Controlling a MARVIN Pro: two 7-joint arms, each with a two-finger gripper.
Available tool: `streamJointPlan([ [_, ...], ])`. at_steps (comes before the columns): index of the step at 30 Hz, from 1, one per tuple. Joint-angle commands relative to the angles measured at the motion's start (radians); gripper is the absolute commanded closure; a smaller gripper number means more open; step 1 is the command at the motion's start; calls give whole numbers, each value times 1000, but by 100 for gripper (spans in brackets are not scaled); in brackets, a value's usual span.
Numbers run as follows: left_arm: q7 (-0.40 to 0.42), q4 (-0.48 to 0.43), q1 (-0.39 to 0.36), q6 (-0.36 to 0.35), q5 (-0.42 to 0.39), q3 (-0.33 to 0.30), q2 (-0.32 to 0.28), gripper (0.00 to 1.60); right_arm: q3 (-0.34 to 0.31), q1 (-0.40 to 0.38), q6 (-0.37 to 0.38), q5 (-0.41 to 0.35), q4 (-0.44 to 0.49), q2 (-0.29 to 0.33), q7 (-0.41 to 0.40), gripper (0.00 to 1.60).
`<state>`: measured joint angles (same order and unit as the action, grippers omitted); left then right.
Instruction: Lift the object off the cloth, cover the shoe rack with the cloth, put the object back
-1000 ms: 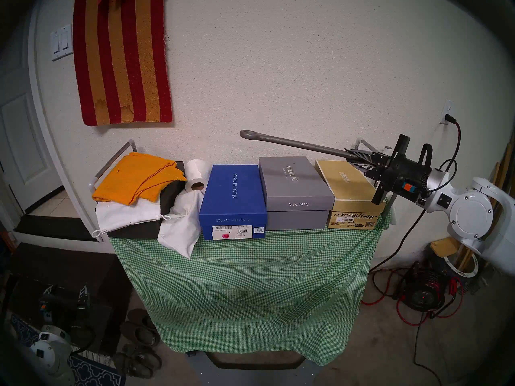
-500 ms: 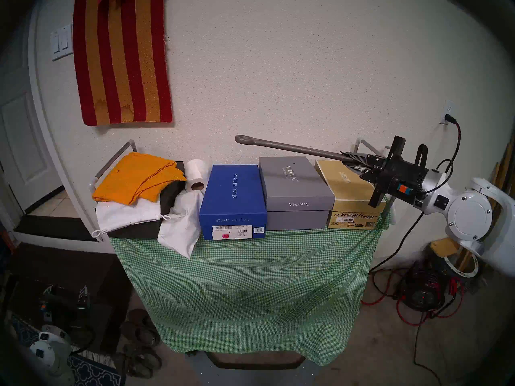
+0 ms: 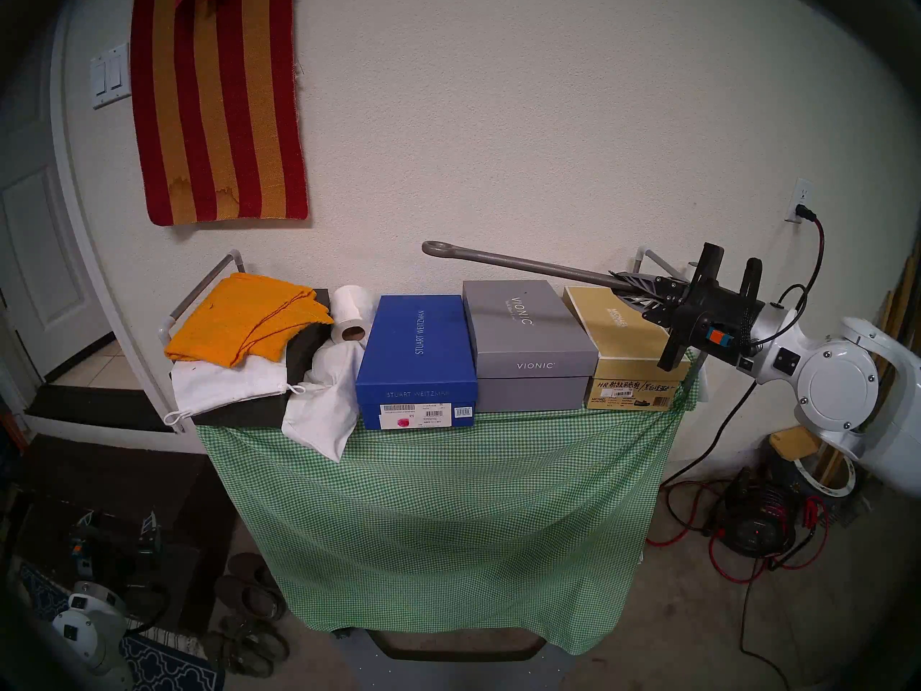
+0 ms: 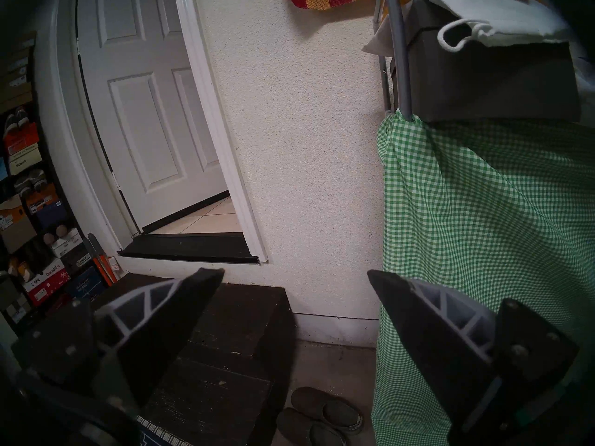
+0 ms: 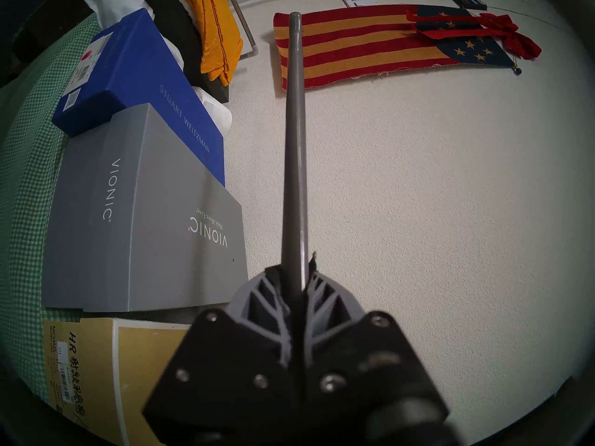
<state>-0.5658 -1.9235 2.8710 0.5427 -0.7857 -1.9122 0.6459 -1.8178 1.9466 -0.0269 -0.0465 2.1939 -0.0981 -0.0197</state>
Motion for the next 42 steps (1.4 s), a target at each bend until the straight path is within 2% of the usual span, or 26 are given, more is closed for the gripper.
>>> streamJointPlan([
  [1, 4, -5, 9, -1, -3, -6, 10, 0, 7, -28, -7, 4, 3, -2, -14, 160],
  [42, 39, -20, 9, -47, 0, -34, 51, 0, 90, -140, -95, 54, 16, -2, -138, 160],
])
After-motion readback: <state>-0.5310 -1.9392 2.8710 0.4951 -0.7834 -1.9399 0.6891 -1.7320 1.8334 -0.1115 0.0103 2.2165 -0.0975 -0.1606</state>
